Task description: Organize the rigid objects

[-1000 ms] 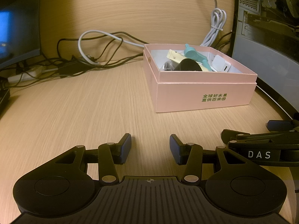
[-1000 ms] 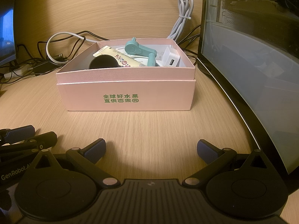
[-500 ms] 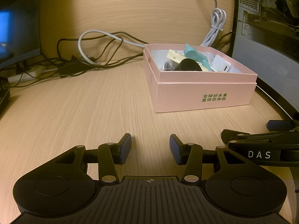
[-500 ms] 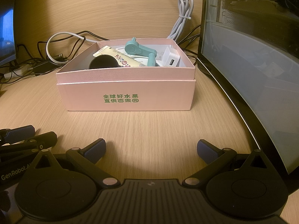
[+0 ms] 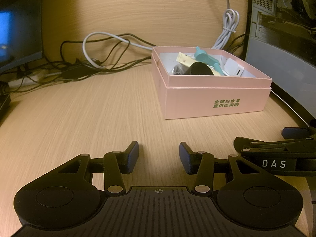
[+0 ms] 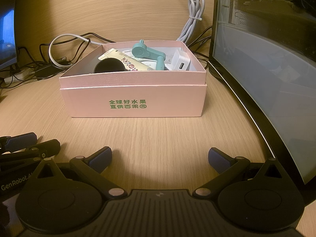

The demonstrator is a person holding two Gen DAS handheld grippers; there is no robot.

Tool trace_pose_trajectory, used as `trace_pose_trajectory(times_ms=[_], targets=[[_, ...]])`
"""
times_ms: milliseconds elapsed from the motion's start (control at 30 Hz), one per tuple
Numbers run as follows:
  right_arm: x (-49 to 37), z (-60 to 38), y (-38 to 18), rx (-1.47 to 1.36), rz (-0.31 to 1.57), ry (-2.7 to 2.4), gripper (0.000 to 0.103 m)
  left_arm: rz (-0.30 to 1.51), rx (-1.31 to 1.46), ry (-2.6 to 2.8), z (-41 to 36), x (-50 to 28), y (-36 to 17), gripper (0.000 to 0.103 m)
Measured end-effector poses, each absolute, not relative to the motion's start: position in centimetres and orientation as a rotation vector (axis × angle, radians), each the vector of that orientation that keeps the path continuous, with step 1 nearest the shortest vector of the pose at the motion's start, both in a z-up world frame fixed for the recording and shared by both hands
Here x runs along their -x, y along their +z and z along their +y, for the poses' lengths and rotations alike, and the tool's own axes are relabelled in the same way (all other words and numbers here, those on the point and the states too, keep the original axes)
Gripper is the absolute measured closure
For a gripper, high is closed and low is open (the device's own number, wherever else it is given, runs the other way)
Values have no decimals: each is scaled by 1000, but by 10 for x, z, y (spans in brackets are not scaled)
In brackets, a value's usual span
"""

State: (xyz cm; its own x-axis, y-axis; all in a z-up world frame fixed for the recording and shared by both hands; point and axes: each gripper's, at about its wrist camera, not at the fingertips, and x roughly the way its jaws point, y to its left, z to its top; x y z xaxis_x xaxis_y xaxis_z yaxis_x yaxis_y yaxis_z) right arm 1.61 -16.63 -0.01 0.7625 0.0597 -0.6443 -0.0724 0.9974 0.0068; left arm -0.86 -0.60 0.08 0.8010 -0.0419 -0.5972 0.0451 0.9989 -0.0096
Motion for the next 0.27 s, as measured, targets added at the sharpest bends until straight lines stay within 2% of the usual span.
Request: trace_pose_trajectory(times_ms=[267], targets=[[-16,-166,0,19,700,72,0,640,-7,-45,-6,9,1,53]])
